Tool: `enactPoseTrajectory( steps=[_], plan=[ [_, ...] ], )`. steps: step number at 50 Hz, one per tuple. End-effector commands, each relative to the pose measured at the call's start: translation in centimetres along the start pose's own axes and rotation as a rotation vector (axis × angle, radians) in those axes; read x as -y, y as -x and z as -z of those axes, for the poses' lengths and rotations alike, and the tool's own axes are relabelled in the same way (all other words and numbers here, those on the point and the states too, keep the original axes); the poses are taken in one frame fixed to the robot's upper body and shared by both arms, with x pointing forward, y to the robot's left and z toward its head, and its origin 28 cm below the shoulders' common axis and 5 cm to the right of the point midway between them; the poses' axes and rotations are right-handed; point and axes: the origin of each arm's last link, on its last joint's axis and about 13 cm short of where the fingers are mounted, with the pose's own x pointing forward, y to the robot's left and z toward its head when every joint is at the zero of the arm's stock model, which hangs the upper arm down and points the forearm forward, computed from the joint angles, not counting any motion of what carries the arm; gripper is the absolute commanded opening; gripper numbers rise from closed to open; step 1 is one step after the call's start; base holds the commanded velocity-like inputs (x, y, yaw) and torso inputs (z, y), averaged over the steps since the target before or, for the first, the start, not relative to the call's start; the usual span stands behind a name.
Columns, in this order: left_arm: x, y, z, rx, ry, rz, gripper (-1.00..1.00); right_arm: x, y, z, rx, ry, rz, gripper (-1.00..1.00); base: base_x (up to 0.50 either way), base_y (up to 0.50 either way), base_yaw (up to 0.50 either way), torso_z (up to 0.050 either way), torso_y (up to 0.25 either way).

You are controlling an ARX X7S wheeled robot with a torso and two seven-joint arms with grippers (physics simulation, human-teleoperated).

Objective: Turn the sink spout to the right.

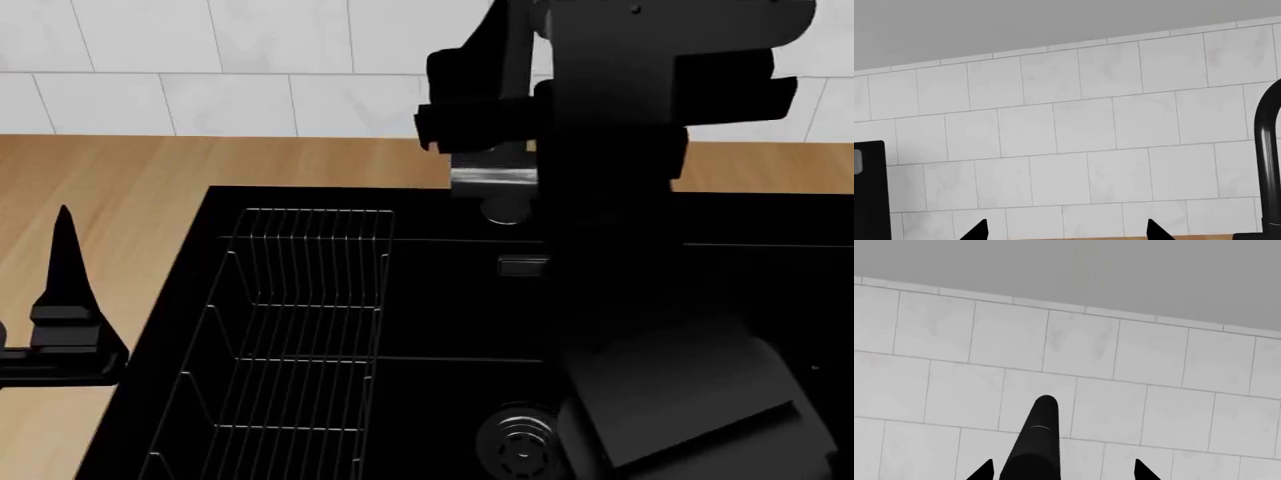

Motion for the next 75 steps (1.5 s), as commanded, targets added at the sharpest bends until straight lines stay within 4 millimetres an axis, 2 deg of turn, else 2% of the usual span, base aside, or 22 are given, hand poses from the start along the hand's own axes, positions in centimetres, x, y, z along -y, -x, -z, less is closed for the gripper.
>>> enactPoseTrajectory(
  steps=[1, 50, 75],
  plan=[
    [0.0, 0.0, 0.0, 0.0, -0.002, -0.002, 1.0, 0.4, -0.1, -0.1, 0.001, 0.006, 0.019, 1.0, 0.0, 0.0, 0.0, 0.0, 0.0],
    [-0.1, 0.1, 0.0, 0.007, -0.008, -0.01, 1.0, 2.1, -0.1, 0.7, -0.022, 0.039, 0.087, 1.0, 0.0, 0.0, 0.0, 0.0, 0.0],
    [0.0, 0.0, 0.0, 0.002, -0.013, -0.01, 1.0, 2.6, -0.4, -0.1, -0.001, 0.048, 0.115, 1.0, 0.0, 0.0, 0.0, 0.0, 0.0]
  ],
)
